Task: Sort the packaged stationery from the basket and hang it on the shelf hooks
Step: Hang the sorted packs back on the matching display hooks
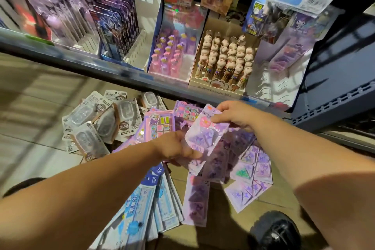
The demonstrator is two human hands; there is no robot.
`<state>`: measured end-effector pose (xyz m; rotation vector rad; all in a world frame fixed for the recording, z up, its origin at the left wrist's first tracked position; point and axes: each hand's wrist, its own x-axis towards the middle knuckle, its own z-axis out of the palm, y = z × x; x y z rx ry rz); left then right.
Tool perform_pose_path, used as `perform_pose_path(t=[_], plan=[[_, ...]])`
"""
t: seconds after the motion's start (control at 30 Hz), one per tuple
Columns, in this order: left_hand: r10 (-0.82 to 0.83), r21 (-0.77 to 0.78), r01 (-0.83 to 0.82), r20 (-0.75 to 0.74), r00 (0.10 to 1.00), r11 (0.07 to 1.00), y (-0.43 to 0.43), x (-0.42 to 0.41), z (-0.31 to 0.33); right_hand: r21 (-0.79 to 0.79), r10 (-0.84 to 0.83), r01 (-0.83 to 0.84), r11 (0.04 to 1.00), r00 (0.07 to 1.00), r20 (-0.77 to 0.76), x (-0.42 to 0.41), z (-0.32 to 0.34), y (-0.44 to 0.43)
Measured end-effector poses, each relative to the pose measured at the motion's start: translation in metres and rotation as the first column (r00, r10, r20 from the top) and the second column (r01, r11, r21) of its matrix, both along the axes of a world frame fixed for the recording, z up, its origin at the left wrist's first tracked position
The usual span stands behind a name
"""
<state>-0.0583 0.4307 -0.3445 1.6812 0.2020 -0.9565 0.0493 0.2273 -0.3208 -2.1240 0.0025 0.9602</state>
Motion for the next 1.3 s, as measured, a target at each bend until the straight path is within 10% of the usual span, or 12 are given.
perform_pose_path(t=[0.2,0.33,0.73,0.97,1.3], plan=[[0.126,0.111,-0.129,0.031,0.992,0.985,-0.019,-0.010,-0.026,-0.211,-0.142,0.180,0.961,0.973,0.182,0.001,-0.057,-0.011],[0.138,0.183,-0.140,0.025,0.990,0.973,-0.023,-0.027,-0.041,-0.630,0.313,-0.167,0.758,0.941,0.127,-0.003,-0.072,-0.045],[0.105,0.299,-0.136,0.117,0.988,0.945,-0.018,-0.021,-0.072,-0.672,0.342,-0.246,0.698,0.940,0.012,-0.002,-0.100,-0.015],[0.076,0.316,-0.110,0.119,0.990,0.942,-0.015,-0.022,-0.074,-0.510,0.152,-0.138,0.849,0.988,-0.015,0.004,-0.109,-0.022],[0.394,0.116,-0.398,0.054,0.918,0.910,-0.020,-0.032,-0.060,-0.391,0.160,-0.153,0.907,0.987,-0.014,0.031,-0.079,-0.048]])
